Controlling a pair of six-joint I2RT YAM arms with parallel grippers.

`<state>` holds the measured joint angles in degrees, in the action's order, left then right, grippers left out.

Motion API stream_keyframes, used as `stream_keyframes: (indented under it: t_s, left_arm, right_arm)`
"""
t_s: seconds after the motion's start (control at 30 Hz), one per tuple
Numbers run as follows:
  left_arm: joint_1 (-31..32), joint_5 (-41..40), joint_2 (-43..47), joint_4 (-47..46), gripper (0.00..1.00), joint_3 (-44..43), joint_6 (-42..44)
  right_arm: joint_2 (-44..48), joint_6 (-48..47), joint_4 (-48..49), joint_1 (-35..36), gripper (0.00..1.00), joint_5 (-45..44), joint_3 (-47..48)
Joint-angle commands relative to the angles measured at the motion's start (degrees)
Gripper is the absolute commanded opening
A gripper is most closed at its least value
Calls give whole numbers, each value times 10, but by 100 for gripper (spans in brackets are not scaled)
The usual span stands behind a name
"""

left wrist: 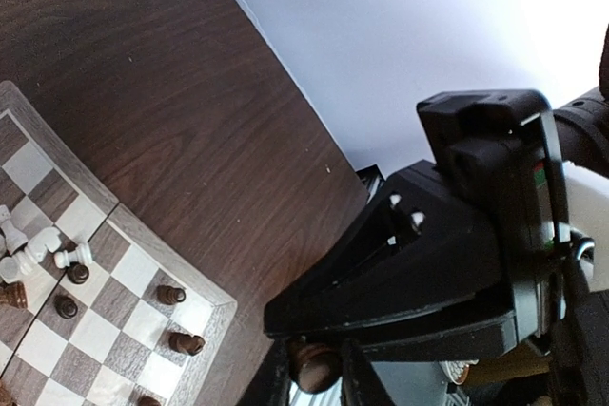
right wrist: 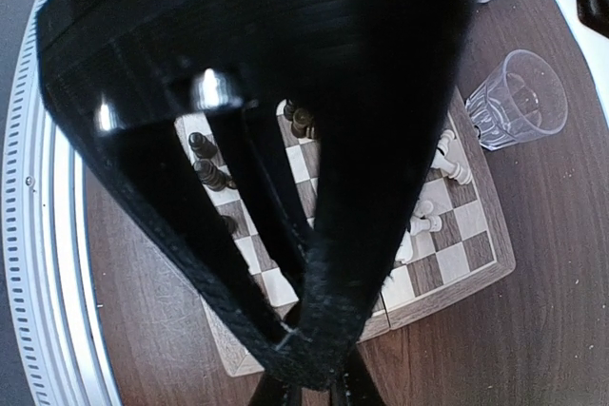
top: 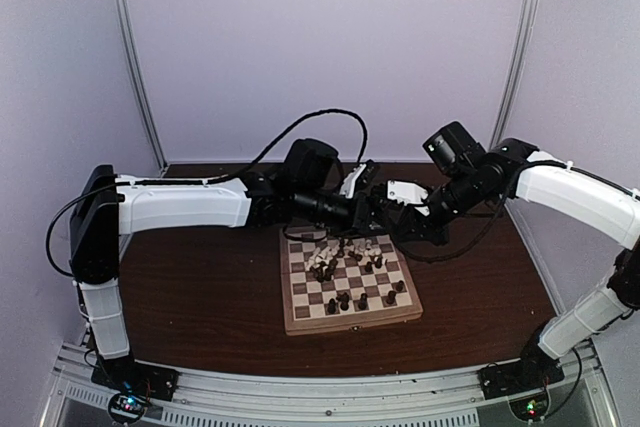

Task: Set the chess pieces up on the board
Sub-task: Pass from the right arm to the left

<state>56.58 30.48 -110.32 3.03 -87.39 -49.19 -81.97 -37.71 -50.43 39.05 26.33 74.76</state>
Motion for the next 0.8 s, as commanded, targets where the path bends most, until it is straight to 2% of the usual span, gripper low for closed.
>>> stream_keyframes:
  t_s: [0.0, 0.23, 0.47, 0.77]
  left_arm:
    - [0, -2, -11, -6, 14, -11, 3]
    - [-3, -7, -2, -21, 7, 9, 4]
    - [-19, 3, 24, -84, 6, 45, 10]
    - [-24, 5, 63, -176, 6, 86, 18]
  right_arm:
    - [3, 4, -1, 5, 5, -4, 20]
    - [16, 7, 7, 5, 8, -11, 8]
    - [56, 21, -2, -9, 35, -6, -2]
    - [133, 70, 4, -121, 44, 127, -22]
